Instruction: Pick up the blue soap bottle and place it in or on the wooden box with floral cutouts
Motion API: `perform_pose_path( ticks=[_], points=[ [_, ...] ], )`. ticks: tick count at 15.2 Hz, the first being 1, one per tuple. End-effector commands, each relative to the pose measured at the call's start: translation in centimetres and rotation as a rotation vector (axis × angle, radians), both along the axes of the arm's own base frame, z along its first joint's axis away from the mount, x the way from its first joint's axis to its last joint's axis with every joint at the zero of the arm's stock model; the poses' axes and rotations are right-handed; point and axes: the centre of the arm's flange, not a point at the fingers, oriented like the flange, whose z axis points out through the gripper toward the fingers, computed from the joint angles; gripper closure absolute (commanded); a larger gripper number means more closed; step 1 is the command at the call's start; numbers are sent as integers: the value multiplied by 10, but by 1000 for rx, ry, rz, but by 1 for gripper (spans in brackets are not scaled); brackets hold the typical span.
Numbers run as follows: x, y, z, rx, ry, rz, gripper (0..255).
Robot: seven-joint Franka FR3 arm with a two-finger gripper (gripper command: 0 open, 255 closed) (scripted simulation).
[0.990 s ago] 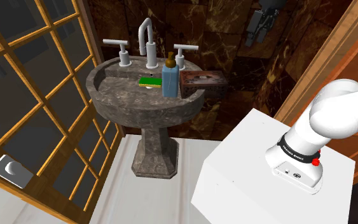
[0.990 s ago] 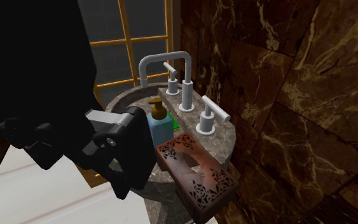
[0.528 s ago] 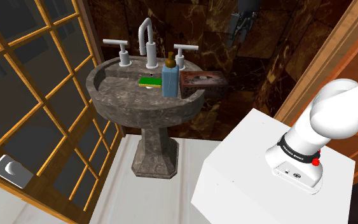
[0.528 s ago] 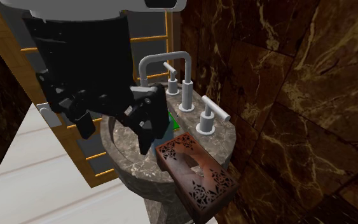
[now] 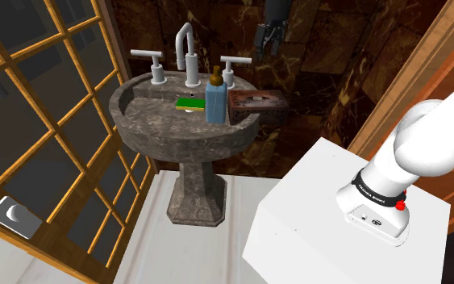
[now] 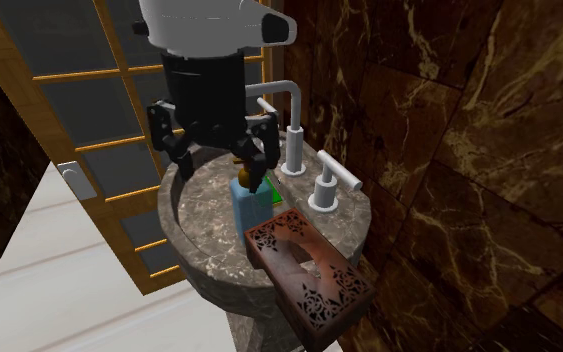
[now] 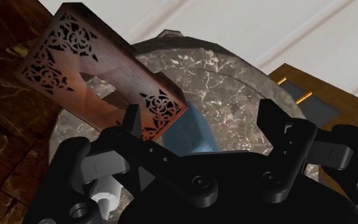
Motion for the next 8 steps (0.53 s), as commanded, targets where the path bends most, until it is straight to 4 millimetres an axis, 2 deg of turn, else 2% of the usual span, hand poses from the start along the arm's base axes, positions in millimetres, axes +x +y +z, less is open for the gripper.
perform_pose_path(
  ticks=[1,8],
  points=[
    [26,8,-9,-5,2,15,0],
    [113,32,-37,-20,12,67,0]
  ],
)
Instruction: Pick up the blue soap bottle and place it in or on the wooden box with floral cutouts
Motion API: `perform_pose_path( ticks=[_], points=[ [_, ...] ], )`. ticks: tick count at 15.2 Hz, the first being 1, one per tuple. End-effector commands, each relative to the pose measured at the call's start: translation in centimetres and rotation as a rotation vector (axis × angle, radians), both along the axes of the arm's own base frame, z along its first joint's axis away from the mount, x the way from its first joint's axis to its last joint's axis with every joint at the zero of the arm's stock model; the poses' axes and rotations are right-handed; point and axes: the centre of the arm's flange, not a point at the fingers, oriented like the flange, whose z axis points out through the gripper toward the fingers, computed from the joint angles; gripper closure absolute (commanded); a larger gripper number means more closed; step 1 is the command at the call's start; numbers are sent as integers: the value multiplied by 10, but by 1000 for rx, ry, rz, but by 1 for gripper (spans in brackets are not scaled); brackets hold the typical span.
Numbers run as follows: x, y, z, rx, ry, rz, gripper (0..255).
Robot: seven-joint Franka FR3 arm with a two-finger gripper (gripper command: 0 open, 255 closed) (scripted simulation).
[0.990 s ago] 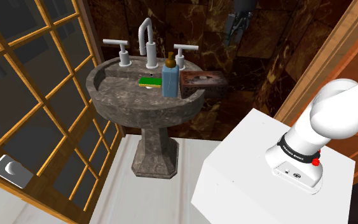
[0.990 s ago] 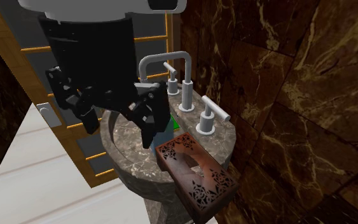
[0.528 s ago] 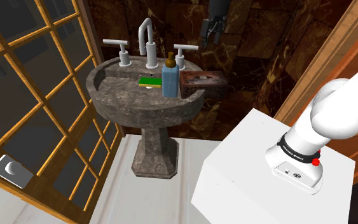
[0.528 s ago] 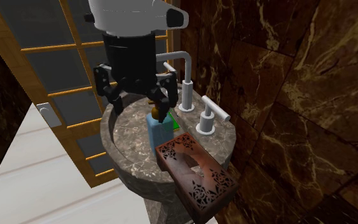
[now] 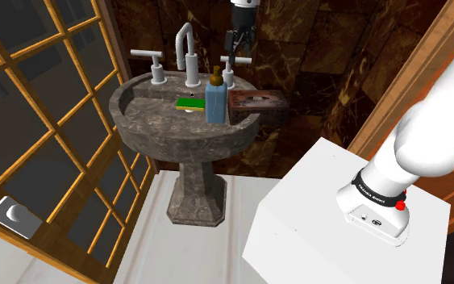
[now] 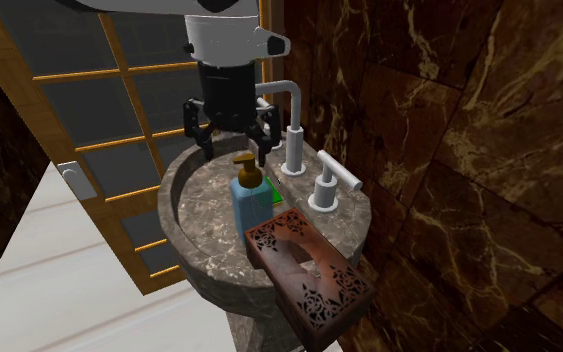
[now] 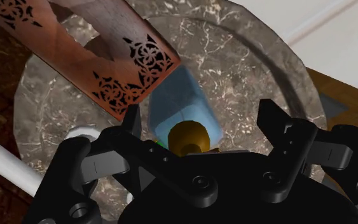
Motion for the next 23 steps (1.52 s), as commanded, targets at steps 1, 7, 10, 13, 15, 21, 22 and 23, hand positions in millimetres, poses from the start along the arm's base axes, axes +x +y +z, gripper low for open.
perform_pose_path(
  ticks=[1,7,10,13,15,21,22,23],
  points=[
    [27,8,-10,-4,2,15,0],
    [87,28,-36,-15,9,51,0],
    [87,28,-52,-15,9,51,0],
    [87,28,-68,-15,9,51,0],
    [87,28,-71,-15,9,51,0],
    [87,28,-71,-15,9,51,0],
    [87,28,-71,-15,9,51,0],
    [87,28,-71,-15,9,51,255]
  ],
)
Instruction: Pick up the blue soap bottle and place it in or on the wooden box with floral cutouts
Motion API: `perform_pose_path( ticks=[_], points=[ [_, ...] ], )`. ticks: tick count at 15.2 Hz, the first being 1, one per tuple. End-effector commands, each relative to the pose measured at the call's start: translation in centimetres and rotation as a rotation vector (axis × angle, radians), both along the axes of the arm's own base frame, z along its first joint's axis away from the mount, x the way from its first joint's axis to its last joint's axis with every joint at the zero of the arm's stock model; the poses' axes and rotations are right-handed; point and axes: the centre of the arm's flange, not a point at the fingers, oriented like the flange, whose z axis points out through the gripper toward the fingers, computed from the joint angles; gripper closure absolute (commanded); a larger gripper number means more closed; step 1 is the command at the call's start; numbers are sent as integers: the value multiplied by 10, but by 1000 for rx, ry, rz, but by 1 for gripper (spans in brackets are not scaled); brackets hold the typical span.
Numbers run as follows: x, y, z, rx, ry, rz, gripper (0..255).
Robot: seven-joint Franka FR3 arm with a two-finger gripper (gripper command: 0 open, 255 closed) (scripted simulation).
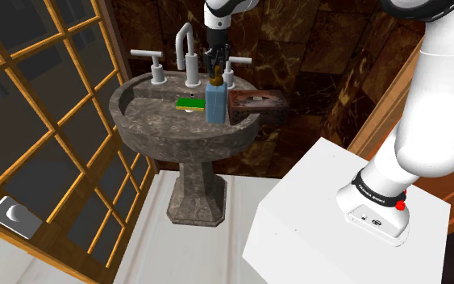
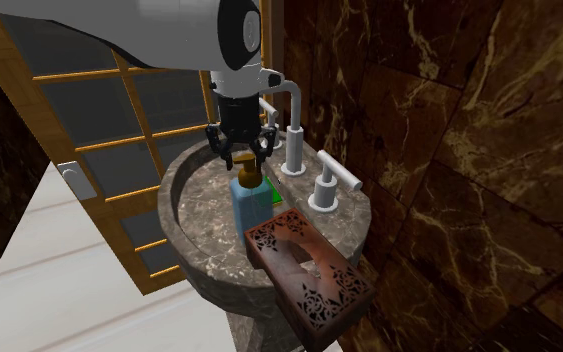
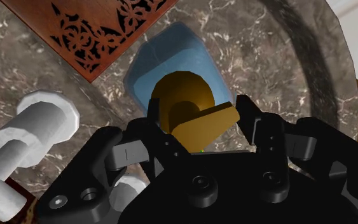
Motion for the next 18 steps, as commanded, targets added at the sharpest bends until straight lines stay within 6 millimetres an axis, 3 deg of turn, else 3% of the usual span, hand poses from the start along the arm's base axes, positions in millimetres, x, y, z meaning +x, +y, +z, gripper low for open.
perform_pose_path(
  ticks=[1,9,18],
  points=[
    [0,0,0,0,0,0,255],
    [0,0,0,0,0,0,255],
    [0,0,47,0,0,0,255]
  ],
)
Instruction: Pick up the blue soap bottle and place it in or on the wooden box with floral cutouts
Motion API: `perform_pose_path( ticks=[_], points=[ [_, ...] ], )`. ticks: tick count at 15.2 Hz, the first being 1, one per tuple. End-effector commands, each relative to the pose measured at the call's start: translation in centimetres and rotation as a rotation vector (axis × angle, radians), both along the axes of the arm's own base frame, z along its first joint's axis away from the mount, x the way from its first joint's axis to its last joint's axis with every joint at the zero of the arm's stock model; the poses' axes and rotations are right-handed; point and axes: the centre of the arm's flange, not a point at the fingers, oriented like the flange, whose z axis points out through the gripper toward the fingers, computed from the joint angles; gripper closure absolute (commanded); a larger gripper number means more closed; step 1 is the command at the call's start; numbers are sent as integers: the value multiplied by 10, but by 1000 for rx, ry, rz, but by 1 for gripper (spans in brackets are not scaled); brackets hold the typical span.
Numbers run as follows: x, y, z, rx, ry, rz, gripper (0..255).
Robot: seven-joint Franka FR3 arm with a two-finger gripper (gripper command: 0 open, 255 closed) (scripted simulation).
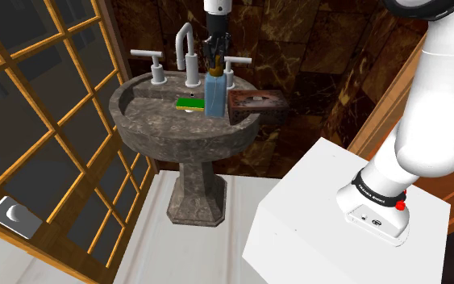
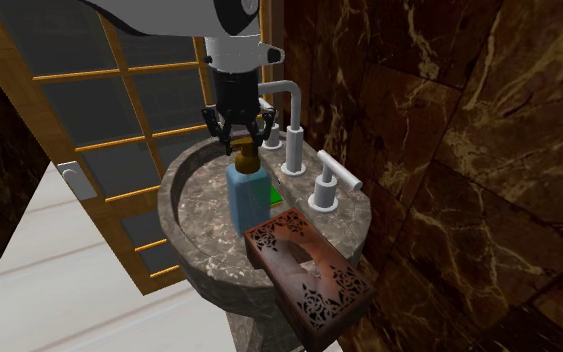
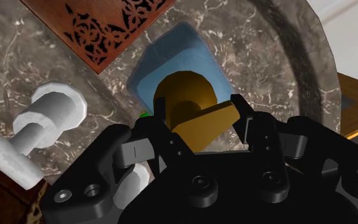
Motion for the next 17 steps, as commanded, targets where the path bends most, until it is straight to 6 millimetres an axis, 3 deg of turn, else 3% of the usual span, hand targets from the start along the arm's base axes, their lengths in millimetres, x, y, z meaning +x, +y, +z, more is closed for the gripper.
perform_pose_path(
  ticks=[1,17],
  points=[
    [0,0,12,0,0,0,255],
    [0,0,96,0,0,0,255]
  ],
)
